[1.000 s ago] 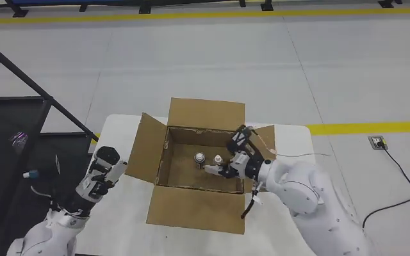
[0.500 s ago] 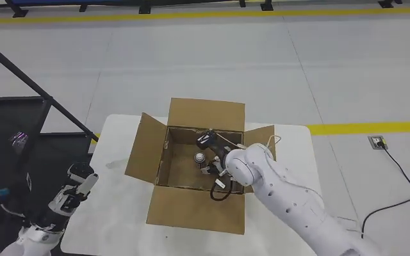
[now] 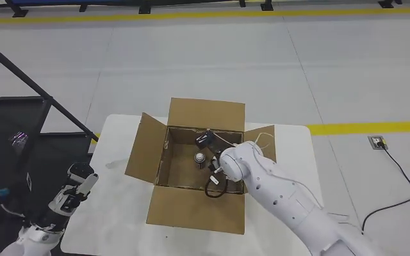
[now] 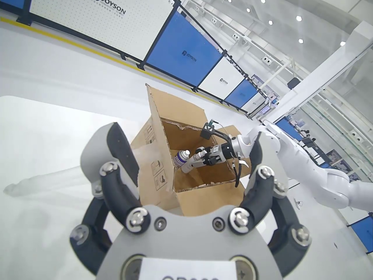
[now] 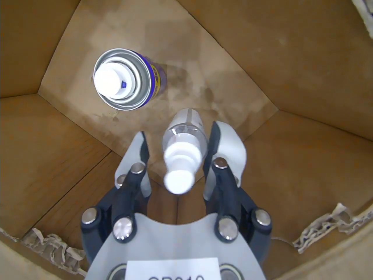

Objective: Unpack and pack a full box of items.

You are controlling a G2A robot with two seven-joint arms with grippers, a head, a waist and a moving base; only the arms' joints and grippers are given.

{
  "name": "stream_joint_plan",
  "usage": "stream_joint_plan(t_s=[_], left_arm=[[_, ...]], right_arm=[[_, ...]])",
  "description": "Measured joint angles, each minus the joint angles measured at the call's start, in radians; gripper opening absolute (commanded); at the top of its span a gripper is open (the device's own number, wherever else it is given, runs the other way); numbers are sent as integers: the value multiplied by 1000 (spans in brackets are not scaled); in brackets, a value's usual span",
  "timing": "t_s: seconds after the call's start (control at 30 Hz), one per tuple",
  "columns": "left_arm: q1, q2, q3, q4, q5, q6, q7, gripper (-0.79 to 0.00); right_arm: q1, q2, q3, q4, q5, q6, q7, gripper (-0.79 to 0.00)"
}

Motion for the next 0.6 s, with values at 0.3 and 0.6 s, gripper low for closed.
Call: stream_joint_plan(t_s=[0.3, 0.6], left_arm=[[0, 0, 0, 0, 0, 0, 0, 0], [0, 0, 0, 0, 0, 0, 0, 0]], right_arm=[[-74, 41, 107, -259, -100, 76, 60, -785], [-365, 145, 431, -862, -412, 159, 141, -785]])
